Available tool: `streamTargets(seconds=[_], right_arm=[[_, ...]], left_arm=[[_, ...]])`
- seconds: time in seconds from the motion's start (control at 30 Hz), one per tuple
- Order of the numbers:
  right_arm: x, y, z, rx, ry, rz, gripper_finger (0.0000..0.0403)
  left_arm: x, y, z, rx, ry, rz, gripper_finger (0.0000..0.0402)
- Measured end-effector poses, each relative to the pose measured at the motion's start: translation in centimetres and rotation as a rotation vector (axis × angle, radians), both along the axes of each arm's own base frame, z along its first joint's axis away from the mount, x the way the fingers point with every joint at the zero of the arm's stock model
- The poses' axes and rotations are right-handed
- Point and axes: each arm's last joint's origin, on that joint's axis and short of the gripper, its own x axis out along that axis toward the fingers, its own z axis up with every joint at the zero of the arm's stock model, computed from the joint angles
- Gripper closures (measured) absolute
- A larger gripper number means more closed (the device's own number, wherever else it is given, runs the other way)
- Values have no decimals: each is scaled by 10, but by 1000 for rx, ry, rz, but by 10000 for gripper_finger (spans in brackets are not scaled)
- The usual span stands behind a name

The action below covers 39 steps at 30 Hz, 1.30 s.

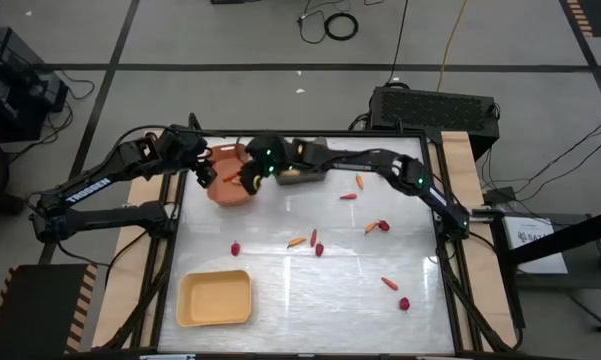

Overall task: Sort produce into baskets
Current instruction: Put the yellow chili pepper into the orange bin

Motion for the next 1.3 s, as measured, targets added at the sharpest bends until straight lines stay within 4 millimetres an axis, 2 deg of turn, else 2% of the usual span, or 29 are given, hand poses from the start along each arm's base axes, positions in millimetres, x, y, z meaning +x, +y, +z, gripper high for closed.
streamTargets(seconds=[0.17, 0.33, 0.57, 0.7, 0.87, 1.1, 1.3], right_arm=[[-29, -13, 21, 65, 151, 45, 295], [-66, -24, 42, 1, 334, 96, 296], [-116, -35, 55, -77, 647, 115, 296], [-145, -50, 59, -73, 759, 47, 296], [-182, -67, 47, 41, 823, -92, 296], [-232, -60, 4, 156, 847, -230, 296], [-246, -56, -26, 234, 762, -380, 296]], left_arm=[[0, 0, 0, 1, -4, 1, 169], [1, 0, 1, 5, -8, 2, 169], [2, 1, 2, 17, -20, 6, 169], [2, 2, 2, 13, -36, 21, 169], [2, 2, 2, 0, -52, 44, 169], [2, 2, 2, -2, -53, 47, 169], [3, 2, 3, -14, -92, 82, 169]])
